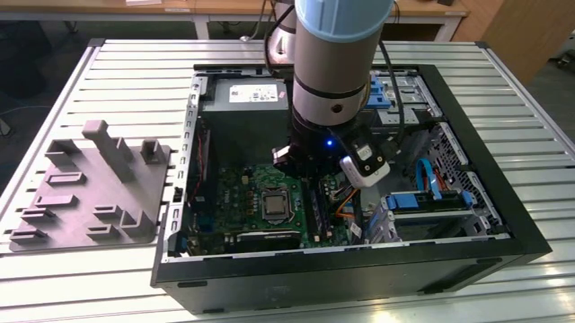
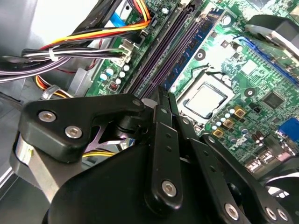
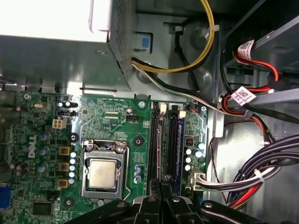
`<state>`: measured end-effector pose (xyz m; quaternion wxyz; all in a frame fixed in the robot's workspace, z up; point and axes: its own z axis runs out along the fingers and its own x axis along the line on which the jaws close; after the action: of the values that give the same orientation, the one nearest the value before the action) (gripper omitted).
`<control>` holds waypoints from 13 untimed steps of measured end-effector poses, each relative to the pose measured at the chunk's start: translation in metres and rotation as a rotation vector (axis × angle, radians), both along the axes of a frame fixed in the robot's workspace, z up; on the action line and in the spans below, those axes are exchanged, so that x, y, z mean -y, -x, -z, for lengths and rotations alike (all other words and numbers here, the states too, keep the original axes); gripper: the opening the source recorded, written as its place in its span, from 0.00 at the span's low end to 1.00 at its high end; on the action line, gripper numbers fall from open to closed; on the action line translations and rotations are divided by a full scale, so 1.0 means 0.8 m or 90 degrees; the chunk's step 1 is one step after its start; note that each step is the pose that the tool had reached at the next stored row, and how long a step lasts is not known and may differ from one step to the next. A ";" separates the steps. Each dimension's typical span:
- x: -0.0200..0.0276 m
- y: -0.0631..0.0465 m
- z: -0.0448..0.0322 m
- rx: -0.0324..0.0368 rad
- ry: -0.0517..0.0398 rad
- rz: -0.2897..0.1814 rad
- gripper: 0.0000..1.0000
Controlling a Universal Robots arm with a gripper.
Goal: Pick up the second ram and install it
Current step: 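Insert the second ram into the second slot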
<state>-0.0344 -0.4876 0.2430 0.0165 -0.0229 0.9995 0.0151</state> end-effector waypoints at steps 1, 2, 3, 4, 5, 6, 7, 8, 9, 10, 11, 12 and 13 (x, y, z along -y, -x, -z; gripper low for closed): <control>-0.0001 0.000 0.0007 0.0000 -0.0001 0.000 0.12; -0.0004 0.000 0.0015 0.0000 -0.0003 0.000 0.12; -0.0007 0.000 0.0021 -0.0001 -0.0003 0.000 0.12; -0.0011 0.000 0.0027 -0.0001 -0.0004 0.000 0.12; -0.0016 0.001 0.0033 -0.0001 -0.0005 0.000 0.12; -0.0021 0.001 0.0039 0.0000 -0.0006 0.000 0.12; -0.0028 0.001 0.0043 0.0000 -0.0006 0.000 0.12; -0.0037 0.001 0.0048 -0.0001 -0.0005 0.000 0.12; -0.0045 0.001 0.0053 0.0000 -0.0005 0.000 0.12; -0.0051 0.002 0.0062 0.0000 -0.0007 0.000 0.12; -0.0054 0.002 0.0072 0.0000 -0.0008 0.000 0.12; -0.0054 0.002 0.0083 -0.0001 -0.0020 0.000 0.12; -0.0053 0.002 0.0098 -0.0001 -0.0039 0.000 0.12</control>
<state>-0.0358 -0.4833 0.2351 0.0165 -0.0227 0.9994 0.0182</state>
